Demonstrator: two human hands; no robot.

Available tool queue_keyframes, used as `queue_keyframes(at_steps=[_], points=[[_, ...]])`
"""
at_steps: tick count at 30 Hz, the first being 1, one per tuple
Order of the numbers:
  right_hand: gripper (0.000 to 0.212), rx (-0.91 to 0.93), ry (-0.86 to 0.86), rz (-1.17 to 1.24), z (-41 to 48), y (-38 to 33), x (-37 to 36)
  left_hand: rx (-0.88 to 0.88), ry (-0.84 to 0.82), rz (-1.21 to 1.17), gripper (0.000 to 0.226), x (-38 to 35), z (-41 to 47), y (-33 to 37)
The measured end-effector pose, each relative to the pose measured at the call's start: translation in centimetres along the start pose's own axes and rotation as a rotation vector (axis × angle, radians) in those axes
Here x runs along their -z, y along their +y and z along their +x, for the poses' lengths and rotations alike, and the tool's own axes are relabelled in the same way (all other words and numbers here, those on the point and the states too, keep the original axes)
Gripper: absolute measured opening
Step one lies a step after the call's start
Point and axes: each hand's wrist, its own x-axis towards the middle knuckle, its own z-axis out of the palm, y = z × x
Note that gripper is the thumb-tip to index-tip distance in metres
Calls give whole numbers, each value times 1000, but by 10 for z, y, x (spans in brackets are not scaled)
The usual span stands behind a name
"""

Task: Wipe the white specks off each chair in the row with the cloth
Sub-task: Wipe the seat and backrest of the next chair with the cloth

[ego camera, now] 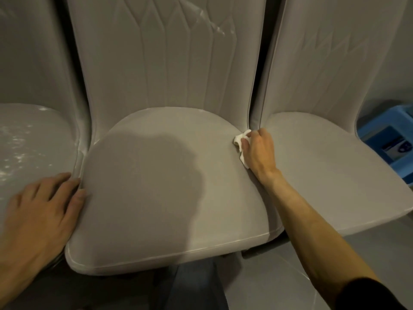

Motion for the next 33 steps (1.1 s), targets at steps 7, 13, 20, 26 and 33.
queue_keyframes(at_steps=[7, 13, 20, 26, 33], points=[[13, 73, 71, -12, -42, -3, 12, 71, -3, -36, 69, 16, -2, 21], [15, 29, 67, -149, 27, -37, -23, 62, 137, -20, 59, 43, -7, 47], [20, -64, 101, -136, 18, -54, -34, 30, 242, -31, 55, 56, 63, 51], [31, 29, -34, 19, 75, -111, -76, -54, 319, 28, 55, 38, 105, 35], [24, 76, 58, -64, 64, -87, -73, -87, 453, 15, 50, 25, 107, 32]])
